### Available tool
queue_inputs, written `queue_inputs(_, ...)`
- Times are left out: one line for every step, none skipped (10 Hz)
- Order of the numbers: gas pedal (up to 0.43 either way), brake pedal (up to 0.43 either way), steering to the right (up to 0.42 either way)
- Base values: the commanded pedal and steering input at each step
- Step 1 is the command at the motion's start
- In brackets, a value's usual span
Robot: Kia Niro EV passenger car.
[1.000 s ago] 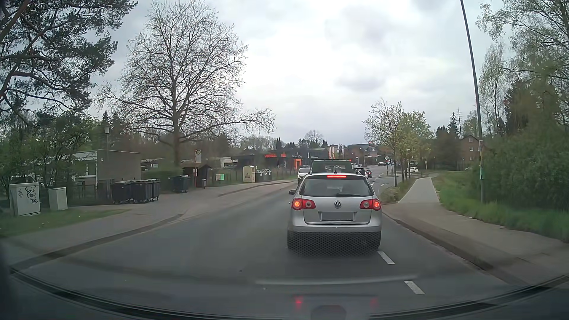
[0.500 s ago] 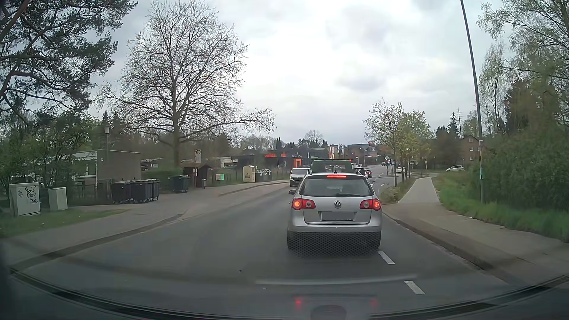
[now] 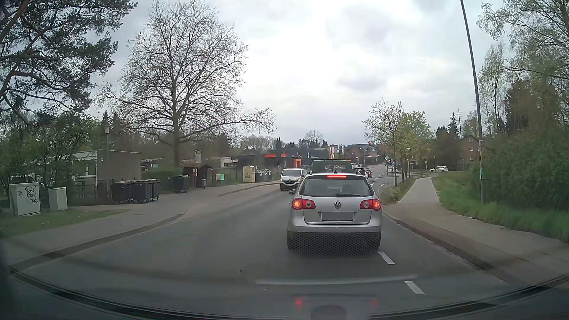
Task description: Follow the waypoints while adhering to traffic rules and regulations
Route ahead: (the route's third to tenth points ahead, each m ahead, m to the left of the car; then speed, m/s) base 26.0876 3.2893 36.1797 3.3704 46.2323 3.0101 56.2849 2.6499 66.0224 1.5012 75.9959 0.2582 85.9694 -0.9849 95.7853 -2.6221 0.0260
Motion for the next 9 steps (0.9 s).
queue_inputs(0.000,0.000,0.003)
queue_inputs(0.000,0.000,0.003)
queue_inputs(0.000,0.000,0.003)
queue_inputs(0.000,0.000,0.003)
queue_inputs(0.000,0.000,0.003)
queue_inputs(0.000,0.000,0.003)
queue_inputs(0.000,0.000,0.003)
queue_inputs(0.000,0.000,0.003)
queue_inputs(0.000,0.000,0.003)
